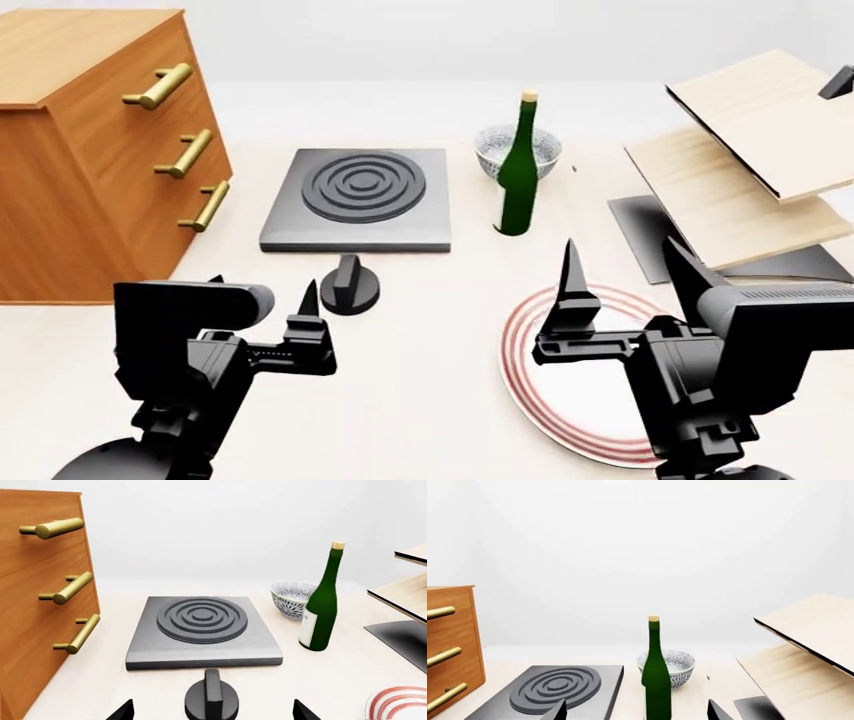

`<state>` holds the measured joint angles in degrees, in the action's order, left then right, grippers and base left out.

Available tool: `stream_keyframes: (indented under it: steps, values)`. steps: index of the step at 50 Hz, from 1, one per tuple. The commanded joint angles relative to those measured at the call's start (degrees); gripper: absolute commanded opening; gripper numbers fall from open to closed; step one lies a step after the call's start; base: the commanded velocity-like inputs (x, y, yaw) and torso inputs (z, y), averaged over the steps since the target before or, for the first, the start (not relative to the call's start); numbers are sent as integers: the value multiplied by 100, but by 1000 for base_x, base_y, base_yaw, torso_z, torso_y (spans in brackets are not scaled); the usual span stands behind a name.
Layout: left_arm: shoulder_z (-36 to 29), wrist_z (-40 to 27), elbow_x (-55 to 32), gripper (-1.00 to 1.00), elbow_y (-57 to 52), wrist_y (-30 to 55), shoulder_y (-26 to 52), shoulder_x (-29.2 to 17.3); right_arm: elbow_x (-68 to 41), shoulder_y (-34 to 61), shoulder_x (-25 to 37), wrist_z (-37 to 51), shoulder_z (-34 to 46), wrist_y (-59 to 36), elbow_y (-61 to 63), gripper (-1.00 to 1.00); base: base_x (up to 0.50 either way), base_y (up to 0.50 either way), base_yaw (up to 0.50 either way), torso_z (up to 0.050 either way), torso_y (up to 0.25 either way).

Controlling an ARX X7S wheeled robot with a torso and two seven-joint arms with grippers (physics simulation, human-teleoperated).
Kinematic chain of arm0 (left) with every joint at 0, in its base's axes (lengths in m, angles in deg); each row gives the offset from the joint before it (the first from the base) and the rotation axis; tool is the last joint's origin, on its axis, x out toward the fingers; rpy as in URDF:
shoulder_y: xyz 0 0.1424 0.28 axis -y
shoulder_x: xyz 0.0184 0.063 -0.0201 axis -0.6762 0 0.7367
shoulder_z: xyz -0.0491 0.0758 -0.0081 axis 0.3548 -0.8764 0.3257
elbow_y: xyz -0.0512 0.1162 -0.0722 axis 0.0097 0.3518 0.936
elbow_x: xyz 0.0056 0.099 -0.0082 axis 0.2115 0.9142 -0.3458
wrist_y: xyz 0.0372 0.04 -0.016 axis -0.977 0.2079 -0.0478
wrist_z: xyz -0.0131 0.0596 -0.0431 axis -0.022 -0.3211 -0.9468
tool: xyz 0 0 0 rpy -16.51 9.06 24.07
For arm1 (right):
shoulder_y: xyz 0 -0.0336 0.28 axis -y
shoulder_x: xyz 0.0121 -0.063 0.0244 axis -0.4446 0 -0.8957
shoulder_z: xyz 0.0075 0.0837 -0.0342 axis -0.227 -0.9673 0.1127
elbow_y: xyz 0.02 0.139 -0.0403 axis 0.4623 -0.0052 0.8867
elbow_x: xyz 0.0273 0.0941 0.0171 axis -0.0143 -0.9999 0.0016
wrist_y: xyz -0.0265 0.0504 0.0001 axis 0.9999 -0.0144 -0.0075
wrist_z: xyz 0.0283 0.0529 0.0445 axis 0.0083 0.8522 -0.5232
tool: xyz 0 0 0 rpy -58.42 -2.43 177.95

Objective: Turn on the stove.

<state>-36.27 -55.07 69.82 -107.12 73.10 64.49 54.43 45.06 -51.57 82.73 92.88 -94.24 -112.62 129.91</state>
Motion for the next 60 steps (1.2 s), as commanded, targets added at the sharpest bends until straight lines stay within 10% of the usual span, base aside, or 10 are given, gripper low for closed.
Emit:
stream_keyframes:
  steps: [1,21,40,60]
  values:
    - [2,-32,-61,100,-35,-71,-78,-48,-157,-15,24,15,-36,-28,62,100,500,0,0,0,0]
    - [-236,-116,210,100,782,-933,-116,-234,107,-257,263,156,423,379,-78,100,173,0,0,0,1]
    - [-769,-19,1093,100,4686,-3982,466,-313,73,-355,354,215,510,515,-123,100,0,0,0,0,0]
    - [-985,-38,1291,100,6989,-5352,1060,-154,-10,-373,441,289,519,536,-113,100,0,0,0,0,0]
